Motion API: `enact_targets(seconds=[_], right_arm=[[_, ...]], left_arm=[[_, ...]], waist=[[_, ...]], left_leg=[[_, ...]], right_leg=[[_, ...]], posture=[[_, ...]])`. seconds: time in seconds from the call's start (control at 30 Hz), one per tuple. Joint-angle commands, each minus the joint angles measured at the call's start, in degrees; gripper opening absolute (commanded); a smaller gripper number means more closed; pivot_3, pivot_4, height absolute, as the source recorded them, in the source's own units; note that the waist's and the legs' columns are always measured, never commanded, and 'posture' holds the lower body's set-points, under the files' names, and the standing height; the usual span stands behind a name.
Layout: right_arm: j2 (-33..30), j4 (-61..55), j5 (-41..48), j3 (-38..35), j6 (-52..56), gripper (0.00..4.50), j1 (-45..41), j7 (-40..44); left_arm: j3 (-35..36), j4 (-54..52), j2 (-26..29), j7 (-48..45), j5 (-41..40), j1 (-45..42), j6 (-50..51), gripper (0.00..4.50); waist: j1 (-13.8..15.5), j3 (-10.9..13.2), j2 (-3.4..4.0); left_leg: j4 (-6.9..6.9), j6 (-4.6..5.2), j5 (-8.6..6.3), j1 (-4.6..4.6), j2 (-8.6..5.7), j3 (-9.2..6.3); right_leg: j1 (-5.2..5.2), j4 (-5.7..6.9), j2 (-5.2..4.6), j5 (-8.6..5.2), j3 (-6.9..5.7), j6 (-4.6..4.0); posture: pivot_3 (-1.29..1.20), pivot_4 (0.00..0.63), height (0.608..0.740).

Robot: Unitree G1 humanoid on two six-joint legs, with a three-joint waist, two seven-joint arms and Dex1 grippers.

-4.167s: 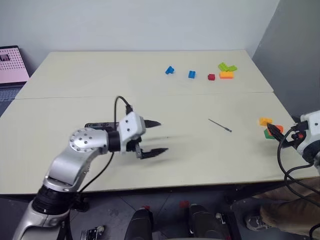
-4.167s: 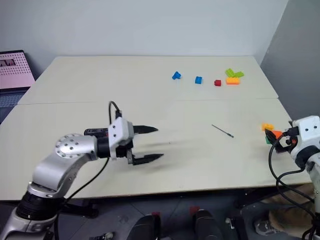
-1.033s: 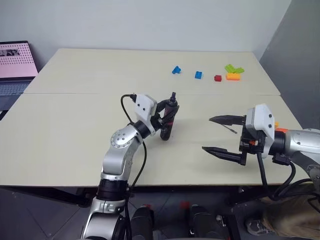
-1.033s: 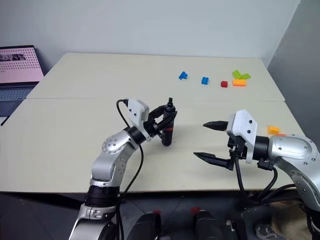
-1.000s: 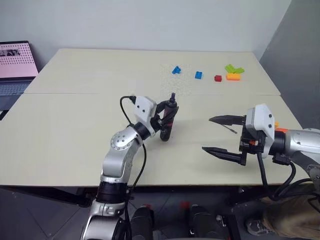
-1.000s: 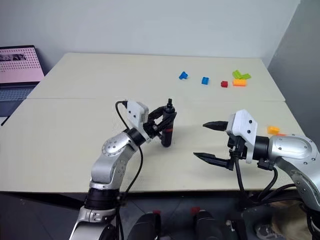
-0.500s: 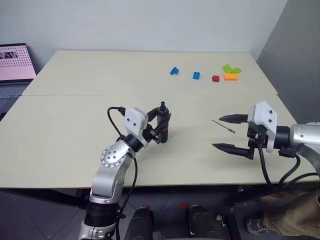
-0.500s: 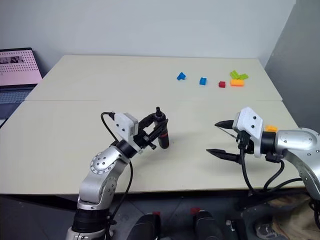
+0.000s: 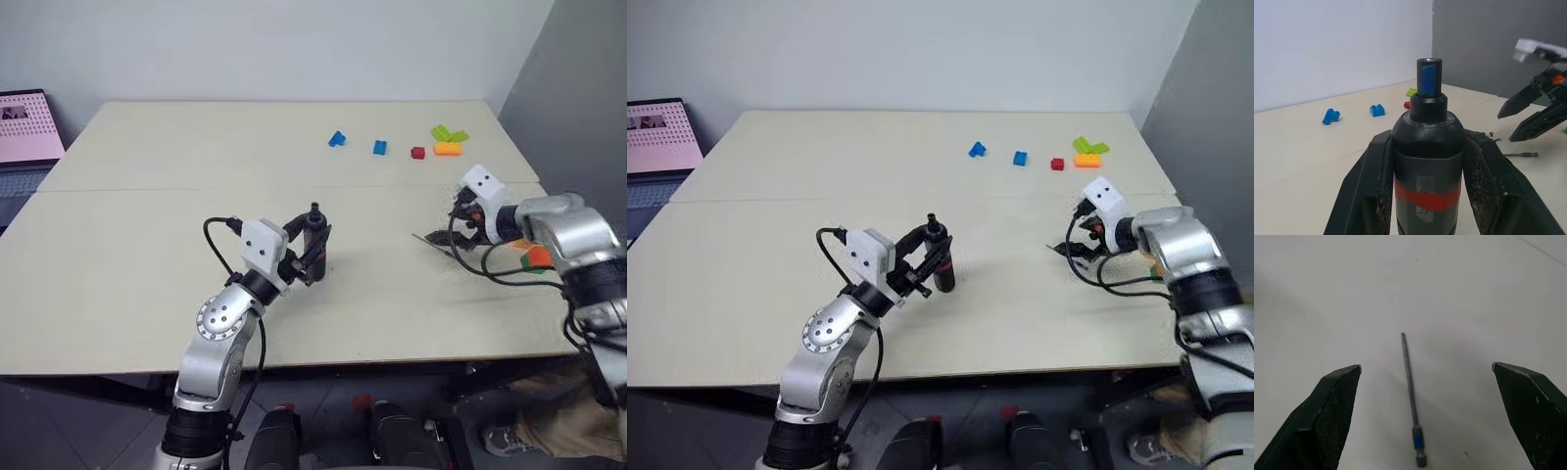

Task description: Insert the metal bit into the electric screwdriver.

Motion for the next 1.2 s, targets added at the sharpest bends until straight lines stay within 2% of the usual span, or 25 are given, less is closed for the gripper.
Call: enact_targets(seconds=[0.03,0.17,0.23,0.33,0.53,0.8,1.03,1.13,1.2], right_arm=[[2.8,14.0,-5.4,1.9,-6.5,4.50,-5.8,3.0],[5.3,23.6,-8.8,2.5,-10.3,4.50,-9.0,5.9],[6.3,26.4,-9.8,2.3,-11.0,4.12,-10.2,7.1],[7.5,29.4,-10.8,1.5,-11.5,3.48,-11.5,8.0],[8.8,32.3,-12.8,0.1,-12.3,1.80,-12.4,8.2],[10.2,31.2,-12.3,-3.9,-11.1,0.00,-12.7,7.5],[9.3,24.1,-7.7,-11.2,-7.7,0.00,-11.6,6.3],[9.2,15.1,-3.9,-15.4,-5.5,0.00,-8.4,5.5],[10.7,1.3,2.4,-20.8,-2.6,0.00,-4.1,4.5]], left_arm=[[-0.3,0.8,0.4,1.7,1.6,1.3,0.0,1.64],[-0.7,0.4,0.5,2.5,2.0,1.8,-0.7,1.64],[-0.8,0.1,0.7,2.9,2.1,2.3,-1.0,1.64],[-0.9,-0.1,0.8,3.3,2.3,3.0,-1.4,1.64],[-0.7,0.0,0.9,3.9,2.3,3.4,-2.2,1.64],[-0.8,0.1,2.0,2.4,1.1,2.9,-1.5,1.64],[-0.4,-0.5,3.2,1.3,-0.2,1.6,-0.5,1.64],[0.0,-0.4,2.5,2.6,-0.2,-0.4,0.4,1.64],[-0.1,-0.2,1.0,3.8,-0.5,-3.4,1.3,1.64]], waist=[[0.0,0.0,0.01],[-0.4,0.0,0.01],[-0.6,0.0,0.03],[-1.0,0.0,0.06],[-1.1,-0.1,0.10],[-1.5,-0.1,0.12],[-1.5,-0.1,0.13],[-1.3,-0.1,0.13],[-1.2,-0.1,0.12]], left_leg=[[-0.02,0.00,0.00,0.00,0.00,0.00],[-0.02,0.00,0.00,0.01,0.00,0.01],[-0.01,0.00,0.00,0.01,0.00,0.01],[-0.01,0.00,0.00,0.05,0.00,0.00],[-0.06,0.00,0.00,0.08,0.00,0.00],[-0.10,0.00,0.00,0.10,0.00,-0.01],[-0.16,0.00,0.00,0.08,0.00,0.01],[-0.21,0.00,0.00,0.08,0.00,-0.03],[-0.24,0.00,0.00,0.04,-0.01,-0.04]], right_leg=[[0.00,0.00,0.00,0.00,0.00,0.00],[0.00,0.01,0.00,0.01,0.00,0.01],[0.00,0.03,0.00,0.01,0.02,0.02],[0.02,0.04,0.01,0.01,0.01,0.02],[0.01,0.06,0.01,0.00,0.02,0.01],[0.01,0.06,0.02,0.00,0.02,0.01],[-0.02,0.04,0.02,0.00,0.03,0.01],[-0.02,0.02,0.02,0.00,0.00,0.01],[-0.05,0.01,0.02,0.00,0.00,0.02]], posture=[[0.00,0.150,0.740],[0.00,0.150,0.740],[0.00,0.150,0.740],[0.00,0.150,0.740],[0.00,0.150,0.740],[0.00,0.150,0.740],[0.00,0.150,0.740],[0.00,0.150,0.740],[0.00,0.150,0.740]])
